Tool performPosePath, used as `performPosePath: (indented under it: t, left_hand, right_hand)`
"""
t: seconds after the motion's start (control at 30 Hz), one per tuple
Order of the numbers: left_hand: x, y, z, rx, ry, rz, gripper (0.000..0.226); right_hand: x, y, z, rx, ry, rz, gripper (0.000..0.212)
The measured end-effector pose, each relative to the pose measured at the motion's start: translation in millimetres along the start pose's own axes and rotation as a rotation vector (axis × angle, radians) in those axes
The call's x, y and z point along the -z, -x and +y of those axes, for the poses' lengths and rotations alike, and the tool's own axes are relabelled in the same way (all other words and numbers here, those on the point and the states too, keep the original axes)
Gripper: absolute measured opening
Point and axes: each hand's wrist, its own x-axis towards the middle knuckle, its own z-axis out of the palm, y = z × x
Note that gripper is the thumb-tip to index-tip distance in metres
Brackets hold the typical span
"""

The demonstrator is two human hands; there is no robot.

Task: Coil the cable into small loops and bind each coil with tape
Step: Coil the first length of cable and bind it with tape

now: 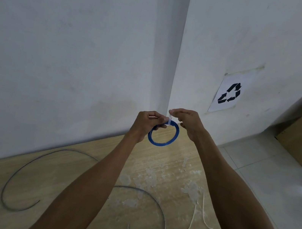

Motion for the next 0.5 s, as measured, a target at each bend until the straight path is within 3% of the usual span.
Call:
performPosePath:
  t: [0.5]
  left_hand:
    - [21.5, -5.7, -4.2, 0.011, -0.141, -0.072, 0.025]
  right_hand:
    - [-21.3, -8.3, -0.1, 0.084, 0.094, 0.036, 0.018]
